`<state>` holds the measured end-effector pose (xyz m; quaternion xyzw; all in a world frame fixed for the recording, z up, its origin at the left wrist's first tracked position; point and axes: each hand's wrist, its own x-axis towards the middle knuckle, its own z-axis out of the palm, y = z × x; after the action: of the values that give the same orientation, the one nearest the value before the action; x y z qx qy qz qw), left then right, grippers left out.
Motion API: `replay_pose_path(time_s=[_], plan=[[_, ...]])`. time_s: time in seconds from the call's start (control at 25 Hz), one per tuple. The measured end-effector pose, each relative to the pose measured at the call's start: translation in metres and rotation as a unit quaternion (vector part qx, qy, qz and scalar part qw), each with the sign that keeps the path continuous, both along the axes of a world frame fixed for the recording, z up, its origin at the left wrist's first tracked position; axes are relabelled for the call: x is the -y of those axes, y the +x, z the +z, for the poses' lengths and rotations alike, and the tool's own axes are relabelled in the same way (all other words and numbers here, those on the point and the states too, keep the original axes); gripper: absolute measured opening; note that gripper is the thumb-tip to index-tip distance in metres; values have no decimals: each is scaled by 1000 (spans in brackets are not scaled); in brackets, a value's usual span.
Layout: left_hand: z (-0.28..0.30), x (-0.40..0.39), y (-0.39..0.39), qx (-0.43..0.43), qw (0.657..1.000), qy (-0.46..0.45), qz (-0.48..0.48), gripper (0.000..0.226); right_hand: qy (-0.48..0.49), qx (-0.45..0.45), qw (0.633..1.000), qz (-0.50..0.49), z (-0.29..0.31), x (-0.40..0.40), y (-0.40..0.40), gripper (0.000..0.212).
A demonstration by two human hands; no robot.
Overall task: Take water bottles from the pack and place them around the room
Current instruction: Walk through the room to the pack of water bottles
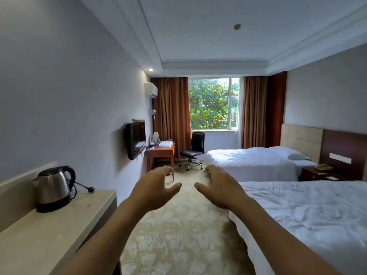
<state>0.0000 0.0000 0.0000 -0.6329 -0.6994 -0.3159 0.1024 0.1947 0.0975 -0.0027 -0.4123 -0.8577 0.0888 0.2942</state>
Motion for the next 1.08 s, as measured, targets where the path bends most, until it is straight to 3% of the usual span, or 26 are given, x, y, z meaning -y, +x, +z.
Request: replay_pose_path(time_s=[0.56,1.08], plan=[[-23,-340,-177,49,999,5,-1,55,-23,-11,999,29,-1,-327,-160,72],[4,-640,-343,54,998,22,-21,61,-12,-1,1000,-2,19,-614,-338,74]])
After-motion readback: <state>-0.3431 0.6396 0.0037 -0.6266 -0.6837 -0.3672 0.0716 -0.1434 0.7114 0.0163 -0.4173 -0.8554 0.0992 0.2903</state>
